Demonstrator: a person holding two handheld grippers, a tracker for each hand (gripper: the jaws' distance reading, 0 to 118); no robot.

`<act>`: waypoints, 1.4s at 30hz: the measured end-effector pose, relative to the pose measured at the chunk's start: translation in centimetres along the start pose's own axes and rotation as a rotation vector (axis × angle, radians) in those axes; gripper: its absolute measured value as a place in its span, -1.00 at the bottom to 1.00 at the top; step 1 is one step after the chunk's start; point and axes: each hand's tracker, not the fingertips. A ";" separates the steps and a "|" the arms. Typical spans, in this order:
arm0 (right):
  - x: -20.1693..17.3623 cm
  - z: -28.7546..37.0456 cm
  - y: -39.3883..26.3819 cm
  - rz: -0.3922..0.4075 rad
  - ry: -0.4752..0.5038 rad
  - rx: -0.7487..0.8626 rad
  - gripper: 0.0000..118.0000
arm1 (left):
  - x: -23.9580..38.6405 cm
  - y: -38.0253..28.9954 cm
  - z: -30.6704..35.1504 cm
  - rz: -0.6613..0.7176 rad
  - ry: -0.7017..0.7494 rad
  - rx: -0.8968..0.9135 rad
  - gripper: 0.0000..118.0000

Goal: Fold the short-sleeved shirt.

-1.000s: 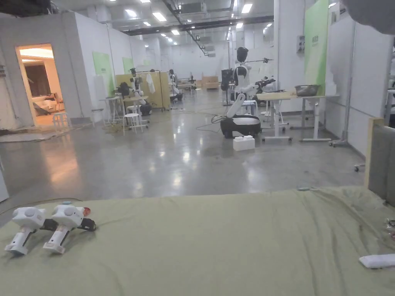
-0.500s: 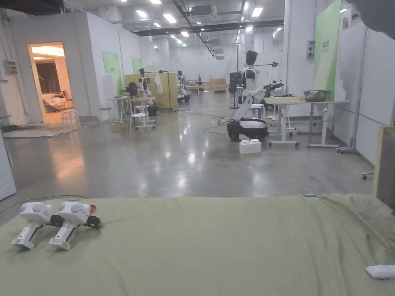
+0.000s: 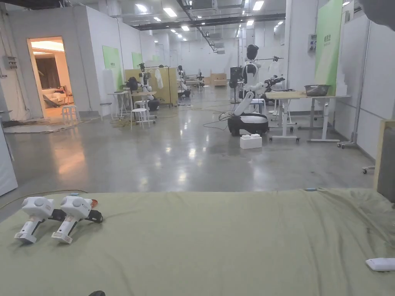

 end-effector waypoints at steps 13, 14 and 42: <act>-3.4 1.4 2.1 0.069 0.000 0.038 -1.00 | 0.6 -0.3 -0.1 -0.024 -0.005 -0.009 -1.00; -3.4 1.4 2.2 0.064 0.001 0.035 -1.00 | 0.5 -0.3 -0.1 -0.028 -0.008 -0.011 -1.00; -5.8 -4.3 -3.6 0.054 0.094 -0.268 -1.00 | -25.1 -16.0 -14.0 -0.076 0.155 -0.708 0.83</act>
